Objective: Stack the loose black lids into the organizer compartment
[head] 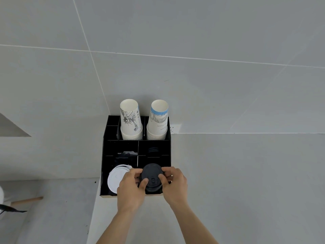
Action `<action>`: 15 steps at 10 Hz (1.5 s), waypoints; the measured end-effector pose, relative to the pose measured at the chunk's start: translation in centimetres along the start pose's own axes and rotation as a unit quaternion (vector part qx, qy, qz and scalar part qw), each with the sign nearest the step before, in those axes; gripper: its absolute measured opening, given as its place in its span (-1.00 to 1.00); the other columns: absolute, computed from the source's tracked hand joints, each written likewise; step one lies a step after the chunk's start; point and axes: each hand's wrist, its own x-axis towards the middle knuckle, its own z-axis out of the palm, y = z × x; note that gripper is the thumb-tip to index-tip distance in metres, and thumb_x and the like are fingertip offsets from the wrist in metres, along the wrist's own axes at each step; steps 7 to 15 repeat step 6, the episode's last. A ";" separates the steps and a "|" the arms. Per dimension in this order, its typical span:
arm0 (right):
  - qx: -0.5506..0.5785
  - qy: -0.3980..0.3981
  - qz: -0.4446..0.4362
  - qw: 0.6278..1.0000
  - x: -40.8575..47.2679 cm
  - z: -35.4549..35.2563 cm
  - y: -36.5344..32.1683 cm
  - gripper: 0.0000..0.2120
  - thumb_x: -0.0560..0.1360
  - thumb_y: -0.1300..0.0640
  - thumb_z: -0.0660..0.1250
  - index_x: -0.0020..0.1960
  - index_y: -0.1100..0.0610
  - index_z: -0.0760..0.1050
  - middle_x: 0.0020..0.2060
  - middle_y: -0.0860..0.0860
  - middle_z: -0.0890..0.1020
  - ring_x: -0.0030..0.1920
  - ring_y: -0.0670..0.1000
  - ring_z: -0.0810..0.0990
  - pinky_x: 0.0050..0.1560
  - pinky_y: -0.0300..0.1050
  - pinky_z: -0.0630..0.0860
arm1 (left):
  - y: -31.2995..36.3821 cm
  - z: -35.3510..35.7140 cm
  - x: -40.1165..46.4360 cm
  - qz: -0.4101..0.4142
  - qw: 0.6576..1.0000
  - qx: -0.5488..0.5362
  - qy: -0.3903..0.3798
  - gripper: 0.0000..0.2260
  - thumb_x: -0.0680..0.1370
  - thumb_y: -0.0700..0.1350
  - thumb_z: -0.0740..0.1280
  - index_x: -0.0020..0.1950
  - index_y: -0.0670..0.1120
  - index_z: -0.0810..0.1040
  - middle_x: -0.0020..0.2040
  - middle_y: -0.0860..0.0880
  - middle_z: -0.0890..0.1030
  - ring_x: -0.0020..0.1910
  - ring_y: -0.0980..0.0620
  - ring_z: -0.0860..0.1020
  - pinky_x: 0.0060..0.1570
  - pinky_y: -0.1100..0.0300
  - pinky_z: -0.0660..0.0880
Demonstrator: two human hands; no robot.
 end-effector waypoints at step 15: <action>-0.152 0.020 -0.074 0.985 -0.9 -4.4 -1.9 -0.69 0.57 -0.05 0.28 0.28 -0.03 0.53 0.14 -0.07 0.60 0.13 0.02 0.59 0.07 -0.13 0.50 | 2.3 -2.3 -1.3 0.050 0.995 0.066 0.048 -0.66 0.54 0.01 0.37 0.31 0.06 0.46 0.21 0.04 0.52 0.09 0.04 0.55 0.02 0.08 0.53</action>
